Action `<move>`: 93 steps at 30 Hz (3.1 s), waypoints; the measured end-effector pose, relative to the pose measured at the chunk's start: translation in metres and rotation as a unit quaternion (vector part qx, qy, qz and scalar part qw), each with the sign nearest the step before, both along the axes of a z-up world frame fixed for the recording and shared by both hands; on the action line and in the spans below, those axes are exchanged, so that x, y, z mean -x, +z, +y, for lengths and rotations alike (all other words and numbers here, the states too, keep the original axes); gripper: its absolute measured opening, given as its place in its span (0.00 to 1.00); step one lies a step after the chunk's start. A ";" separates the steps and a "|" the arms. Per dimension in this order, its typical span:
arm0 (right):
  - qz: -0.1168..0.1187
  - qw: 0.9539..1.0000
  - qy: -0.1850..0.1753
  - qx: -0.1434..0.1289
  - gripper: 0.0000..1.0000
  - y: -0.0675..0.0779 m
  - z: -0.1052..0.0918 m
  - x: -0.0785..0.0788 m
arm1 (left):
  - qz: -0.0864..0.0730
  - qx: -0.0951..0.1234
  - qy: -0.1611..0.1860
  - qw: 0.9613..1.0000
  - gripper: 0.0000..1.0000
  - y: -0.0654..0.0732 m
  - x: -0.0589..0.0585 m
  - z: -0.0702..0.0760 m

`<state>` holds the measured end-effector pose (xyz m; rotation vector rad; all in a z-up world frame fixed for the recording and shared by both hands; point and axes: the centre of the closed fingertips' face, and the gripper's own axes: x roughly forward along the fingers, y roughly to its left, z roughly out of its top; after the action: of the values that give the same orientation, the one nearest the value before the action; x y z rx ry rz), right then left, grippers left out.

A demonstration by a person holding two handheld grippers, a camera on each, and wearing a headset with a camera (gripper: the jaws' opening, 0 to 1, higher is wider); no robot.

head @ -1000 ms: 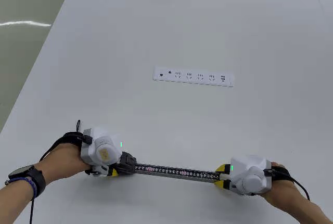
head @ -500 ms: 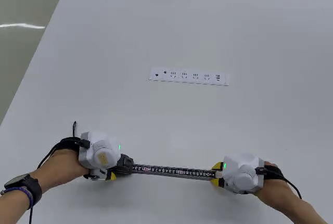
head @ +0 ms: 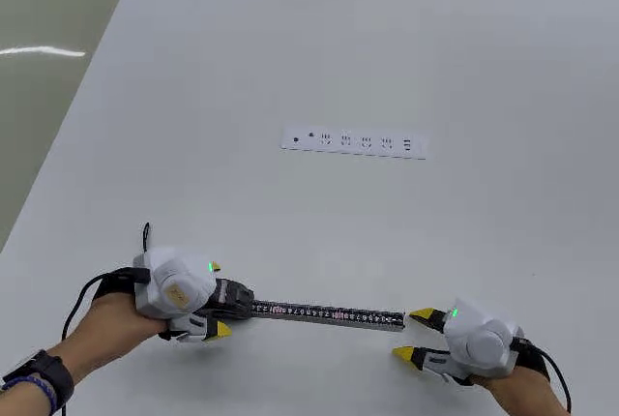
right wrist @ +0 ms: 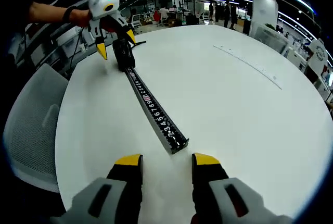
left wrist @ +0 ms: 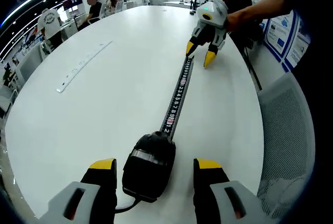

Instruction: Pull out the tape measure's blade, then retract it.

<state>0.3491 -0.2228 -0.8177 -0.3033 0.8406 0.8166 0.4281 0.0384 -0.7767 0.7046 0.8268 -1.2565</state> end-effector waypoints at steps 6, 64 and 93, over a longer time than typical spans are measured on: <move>-0.005 0.999 -0.031 -0.018 0.38 0.005 -0.003 0.006 | 0.009 0.036 0.037 0.999 0.58 0.008 0.005 0.002; -0.035 0.976 -0.165 -0.139 0.68 0.067 0.035 0.091 | 0.020 0.217 0.318 0.922 0.81 0.063 0.097 0.068; -0.016 0.979 -0.151 -0.135 0.70 0.062 0.037 0.095 | 0.030 0.225 0.369 0.901 0.87 0.059 0.093 0.063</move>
<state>0.2540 -0.1862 -0.7562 0.0522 0.7125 0.6280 0.3356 0.1018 -0.7173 -0.0446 0.7132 -0.7239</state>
